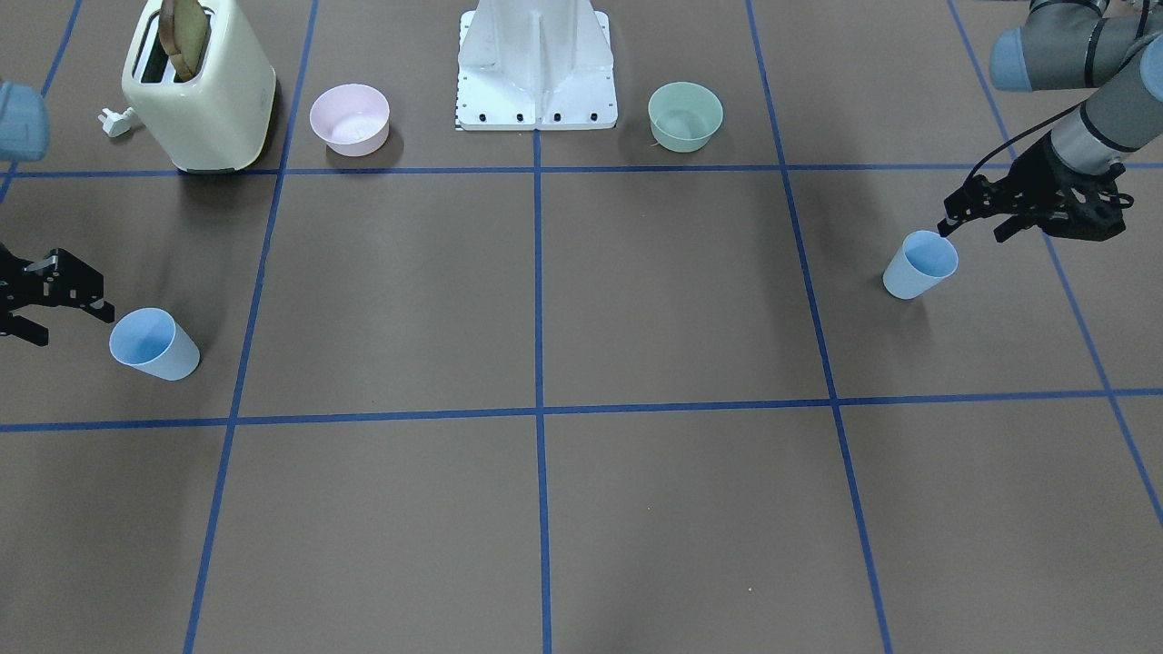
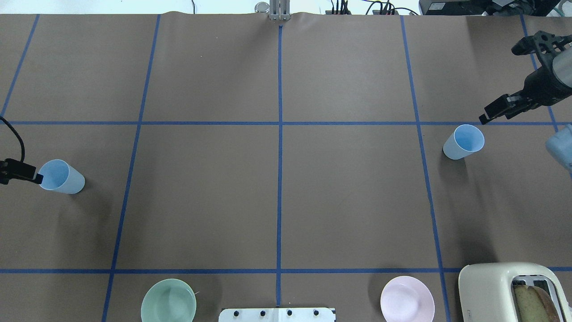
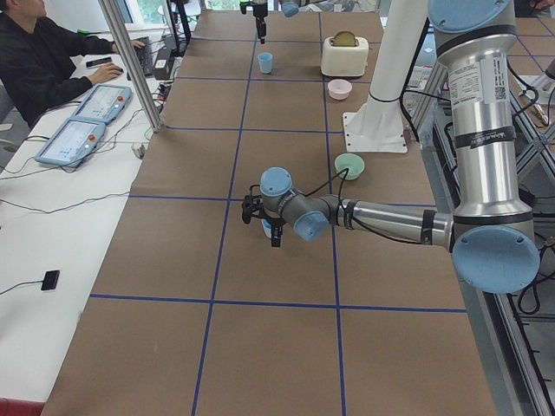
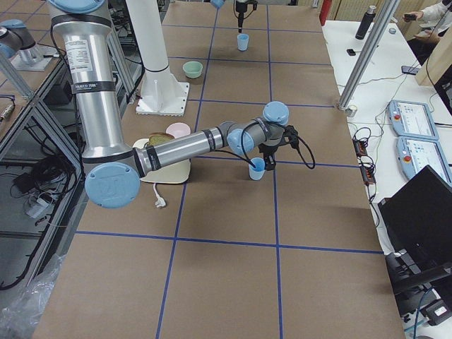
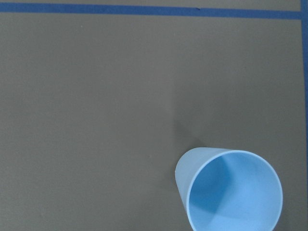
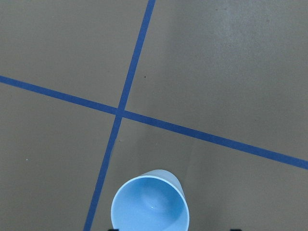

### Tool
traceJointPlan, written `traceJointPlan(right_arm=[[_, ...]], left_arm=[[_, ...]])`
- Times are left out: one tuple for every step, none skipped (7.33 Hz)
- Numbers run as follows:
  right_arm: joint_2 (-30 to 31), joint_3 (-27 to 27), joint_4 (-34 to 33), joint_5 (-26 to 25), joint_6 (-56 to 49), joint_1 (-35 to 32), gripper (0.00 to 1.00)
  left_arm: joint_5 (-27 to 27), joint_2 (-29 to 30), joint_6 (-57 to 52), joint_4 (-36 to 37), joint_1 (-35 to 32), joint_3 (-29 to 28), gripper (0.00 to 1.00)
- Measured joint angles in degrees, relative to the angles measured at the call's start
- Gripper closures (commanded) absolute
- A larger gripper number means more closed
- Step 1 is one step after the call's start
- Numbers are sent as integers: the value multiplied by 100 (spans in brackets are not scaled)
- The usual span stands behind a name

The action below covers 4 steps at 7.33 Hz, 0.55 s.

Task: Stack blue cups with both arms
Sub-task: 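Lower the left gripper onto its light-blue cup while the right gripper descends onto the other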

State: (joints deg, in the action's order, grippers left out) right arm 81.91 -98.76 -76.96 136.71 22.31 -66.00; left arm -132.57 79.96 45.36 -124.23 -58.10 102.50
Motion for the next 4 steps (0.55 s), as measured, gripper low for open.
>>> traceJointPlan(right_arm=[[0,3,4,-3,-1,4,18],[1,5,7,-4,-4,10,18],[3,8,13,-8,-6,17,18],[5,11,17,-17,-7,23,18]], left_arm=[[-14,50,60,-5,17,-16,23],[-25,136,113,-3,22,-71,23],[-21,249,140,-5,24,-182,24],[-8,352,151,-11,26,-303,25]])
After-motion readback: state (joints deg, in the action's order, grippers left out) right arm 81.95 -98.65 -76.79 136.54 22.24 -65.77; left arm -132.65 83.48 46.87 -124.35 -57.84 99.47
